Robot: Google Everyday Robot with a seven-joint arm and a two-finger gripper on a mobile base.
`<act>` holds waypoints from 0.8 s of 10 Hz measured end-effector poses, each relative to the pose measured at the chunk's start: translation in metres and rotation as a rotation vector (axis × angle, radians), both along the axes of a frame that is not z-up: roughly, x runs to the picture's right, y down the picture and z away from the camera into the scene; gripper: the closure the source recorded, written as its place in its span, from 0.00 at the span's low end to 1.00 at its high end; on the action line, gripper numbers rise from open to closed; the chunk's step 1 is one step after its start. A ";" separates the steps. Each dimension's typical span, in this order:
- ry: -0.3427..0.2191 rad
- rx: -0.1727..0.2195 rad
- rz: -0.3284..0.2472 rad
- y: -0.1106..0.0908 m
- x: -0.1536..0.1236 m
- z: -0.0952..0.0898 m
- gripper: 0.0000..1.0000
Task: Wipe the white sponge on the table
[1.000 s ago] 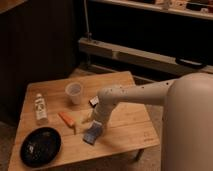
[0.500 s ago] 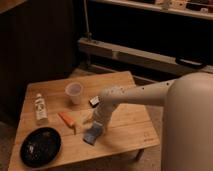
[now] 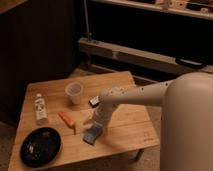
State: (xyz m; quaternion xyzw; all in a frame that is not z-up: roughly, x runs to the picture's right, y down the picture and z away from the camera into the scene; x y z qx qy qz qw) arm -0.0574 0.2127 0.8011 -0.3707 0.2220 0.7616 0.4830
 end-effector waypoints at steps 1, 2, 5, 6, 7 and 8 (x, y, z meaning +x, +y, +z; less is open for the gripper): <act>-0.002 0.000 0.000 0.000 -0.001 0.001 0.35; -0.004 0.000 -0.001 0.000 -0.001 0.001 0.44; 0.000 -0.015 -0.010 0.002 -0.001 0.001 0.60; 0.004 -0.026 -0.013 0.004 -0.001 0.001 0.60; 0.009 -0.038 -0.014 0.006 -0.001 0.001 0.60; 0.013 -0.047 -0.016 0.008 -0.001 0.001 0.60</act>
